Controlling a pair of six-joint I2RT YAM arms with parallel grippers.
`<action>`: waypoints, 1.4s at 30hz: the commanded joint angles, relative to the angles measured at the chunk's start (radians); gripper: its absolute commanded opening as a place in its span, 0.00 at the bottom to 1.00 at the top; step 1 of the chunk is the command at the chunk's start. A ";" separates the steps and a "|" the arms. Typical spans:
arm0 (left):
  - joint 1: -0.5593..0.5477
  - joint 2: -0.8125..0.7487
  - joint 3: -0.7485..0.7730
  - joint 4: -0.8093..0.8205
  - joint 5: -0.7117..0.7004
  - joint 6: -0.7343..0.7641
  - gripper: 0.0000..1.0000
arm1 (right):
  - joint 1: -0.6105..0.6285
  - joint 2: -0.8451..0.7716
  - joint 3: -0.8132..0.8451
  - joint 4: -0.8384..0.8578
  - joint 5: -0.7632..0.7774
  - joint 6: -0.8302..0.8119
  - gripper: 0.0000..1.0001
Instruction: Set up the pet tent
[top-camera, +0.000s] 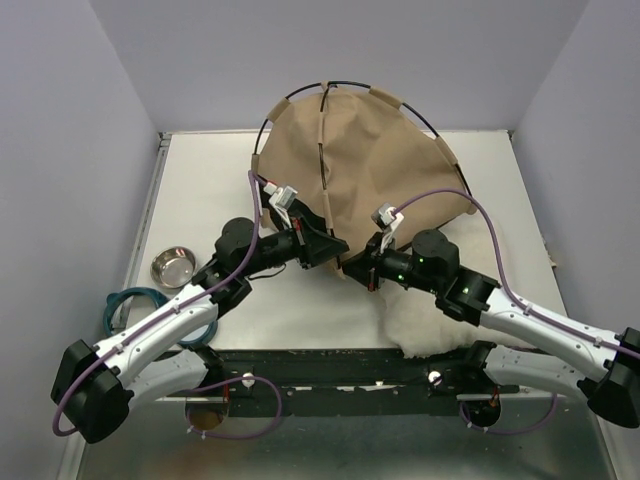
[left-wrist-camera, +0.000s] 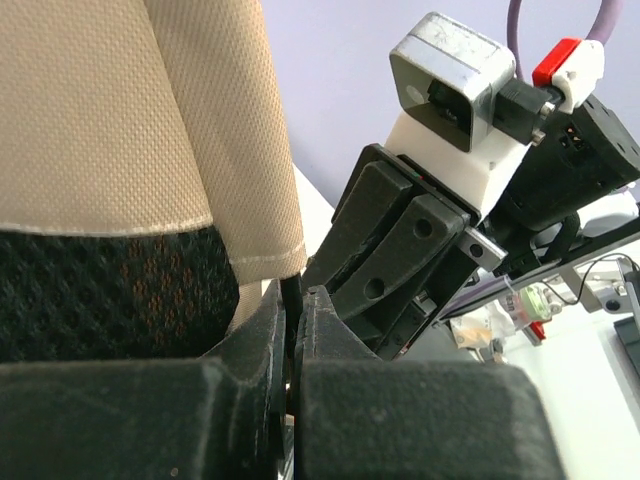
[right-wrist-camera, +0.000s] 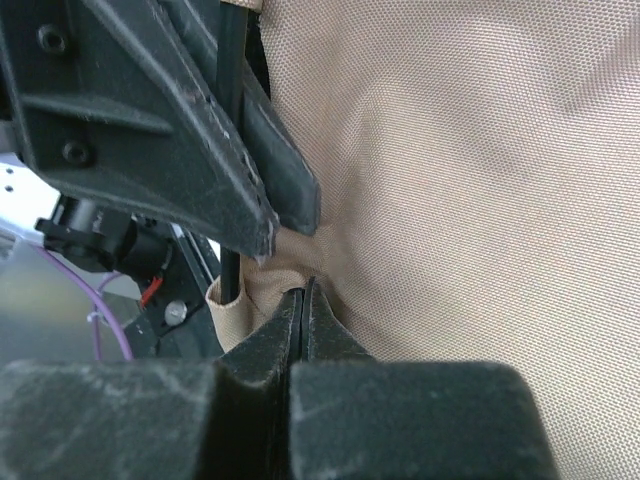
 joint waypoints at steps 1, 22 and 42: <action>-0.018 0.002 -0.025 0.026 -0.012 -0.009 0.00 | -0.030 0.007 0.105 0.064 0.056 0.121 0.01; 0.034 0.017 0.031 -0.062 -0.010 0.246 0.00 | -0.085 -0.111 0.133 -0.236 -0.163 -0.147 0.56; 0.041 -0.158 0.098 -0.694 0.250 1.065 0.00 | -0.601 0.206 0.871 -0.664 -0.063 -0.747 0.97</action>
